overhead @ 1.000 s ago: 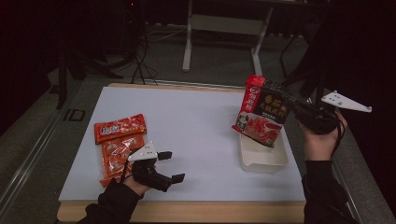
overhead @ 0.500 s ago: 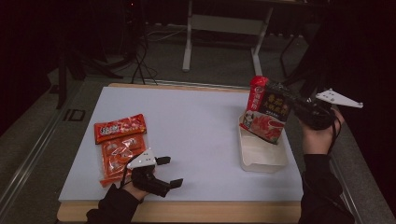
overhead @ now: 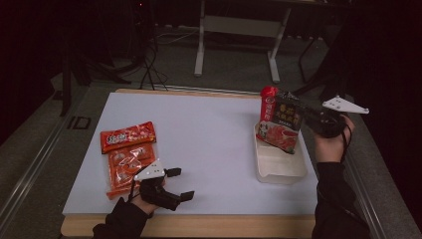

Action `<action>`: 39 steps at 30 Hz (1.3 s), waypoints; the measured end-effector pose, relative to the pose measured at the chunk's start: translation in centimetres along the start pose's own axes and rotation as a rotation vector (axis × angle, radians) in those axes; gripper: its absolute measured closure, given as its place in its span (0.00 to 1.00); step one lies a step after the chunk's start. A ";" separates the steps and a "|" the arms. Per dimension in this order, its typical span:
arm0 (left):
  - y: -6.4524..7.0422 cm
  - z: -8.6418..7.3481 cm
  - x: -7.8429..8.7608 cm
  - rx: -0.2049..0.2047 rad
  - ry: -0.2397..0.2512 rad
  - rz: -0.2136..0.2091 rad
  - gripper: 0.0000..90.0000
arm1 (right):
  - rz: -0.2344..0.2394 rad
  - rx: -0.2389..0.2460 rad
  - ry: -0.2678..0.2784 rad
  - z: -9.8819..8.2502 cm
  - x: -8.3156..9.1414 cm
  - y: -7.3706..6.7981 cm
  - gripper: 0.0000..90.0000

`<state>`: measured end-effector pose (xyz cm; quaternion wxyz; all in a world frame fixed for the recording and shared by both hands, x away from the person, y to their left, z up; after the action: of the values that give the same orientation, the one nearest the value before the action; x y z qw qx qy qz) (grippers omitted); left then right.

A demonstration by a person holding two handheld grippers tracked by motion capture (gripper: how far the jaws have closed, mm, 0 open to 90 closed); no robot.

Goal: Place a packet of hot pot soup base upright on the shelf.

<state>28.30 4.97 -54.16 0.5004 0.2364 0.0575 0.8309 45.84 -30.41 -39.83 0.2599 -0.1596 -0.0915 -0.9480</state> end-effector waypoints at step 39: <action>-0.2 -0.2 -0.1 0.002 0.000 0.011 0.02 | 0.091 -0.133 0.002 -4.5 -0.3 0.2 0.70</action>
<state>28.44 4.97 -54.42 0.4957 0.2370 0.0570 0.8336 45.04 -31.65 -44.07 0.2914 -0.1797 -0.0205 -0.9393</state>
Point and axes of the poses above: each handheld gripper's, and its own axes: x roughly backward along the jaws, z roughly out of its top, y roughly to its right, the point moved 9 cm from there along -x, roughly forward along the jaws, and after that the axes turned 1 degree about x, right-handed, at the moved point
